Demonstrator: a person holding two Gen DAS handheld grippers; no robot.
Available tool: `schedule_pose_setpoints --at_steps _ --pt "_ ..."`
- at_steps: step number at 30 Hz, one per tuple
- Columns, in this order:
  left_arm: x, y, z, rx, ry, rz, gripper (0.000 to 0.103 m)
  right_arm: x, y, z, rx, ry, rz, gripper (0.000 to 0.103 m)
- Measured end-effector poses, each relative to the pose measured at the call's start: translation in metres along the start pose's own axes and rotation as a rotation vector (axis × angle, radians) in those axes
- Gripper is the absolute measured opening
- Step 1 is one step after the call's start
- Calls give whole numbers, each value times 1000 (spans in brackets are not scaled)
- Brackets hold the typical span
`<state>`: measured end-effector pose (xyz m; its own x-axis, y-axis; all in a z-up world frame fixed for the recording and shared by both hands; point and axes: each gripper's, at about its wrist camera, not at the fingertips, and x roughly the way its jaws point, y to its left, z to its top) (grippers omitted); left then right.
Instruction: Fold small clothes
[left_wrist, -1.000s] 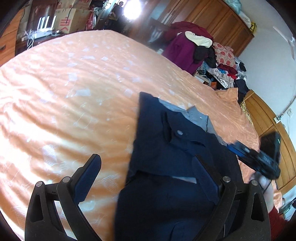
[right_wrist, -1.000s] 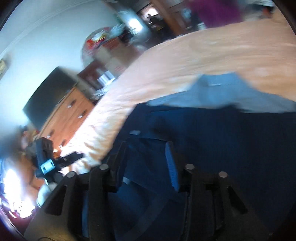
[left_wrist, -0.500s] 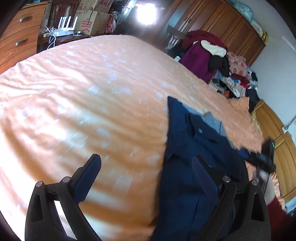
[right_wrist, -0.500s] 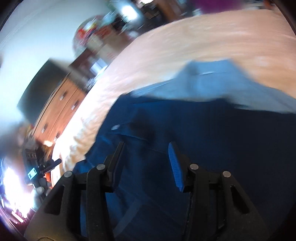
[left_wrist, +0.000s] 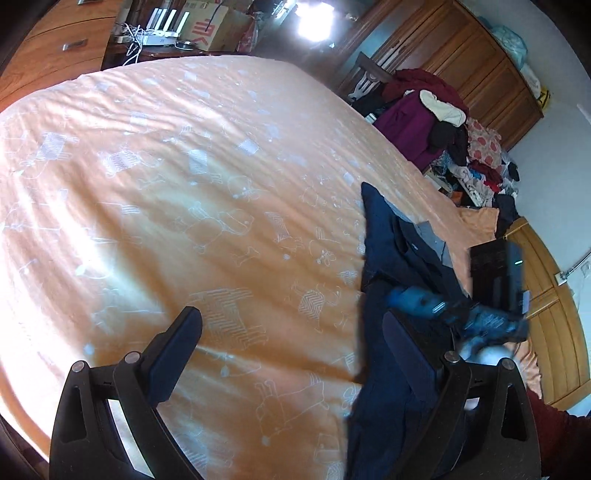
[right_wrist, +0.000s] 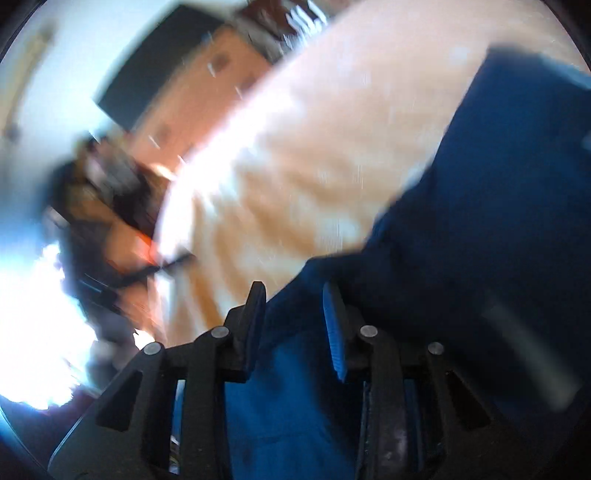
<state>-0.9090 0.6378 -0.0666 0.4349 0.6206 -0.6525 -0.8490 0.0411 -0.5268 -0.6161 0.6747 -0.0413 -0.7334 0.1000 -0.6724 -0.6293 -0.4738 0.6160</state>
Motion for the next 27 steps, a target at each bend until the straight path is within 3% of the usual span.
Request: schedule_pose_setpoints --at_steps 3,5,9,13,16,19,23,27 --pt "-16 8 -3 -19 -12 -18 99 -4 19 -29 -13 36 44 32" --pt "-29 12 -7 -7 -14 -27 99 -20 32 -52 -27 47 23 31" --pt "-40 15 -19 22 20 -56 99 -82 53 -92 -26 -46 -22 41" --pt "-51 5 -43 76 97 -135 99 -173 41 -171 86 -129 -143 54" --pt "-53 -1 -63 109 196 -237 99 -229 25 -244 215 -150 -268 56" --pt "-52 -5 -86 147 301 -263 98 -273 13 -320 355 -164 -362 56" --pt "-52 -10 -108 189 365 -273 96 -305 12 -405 504 -154 -487 56" --pt "-49 -13 -120 192 394 -286 93 -315 0 -445 584 -155 -499 62"
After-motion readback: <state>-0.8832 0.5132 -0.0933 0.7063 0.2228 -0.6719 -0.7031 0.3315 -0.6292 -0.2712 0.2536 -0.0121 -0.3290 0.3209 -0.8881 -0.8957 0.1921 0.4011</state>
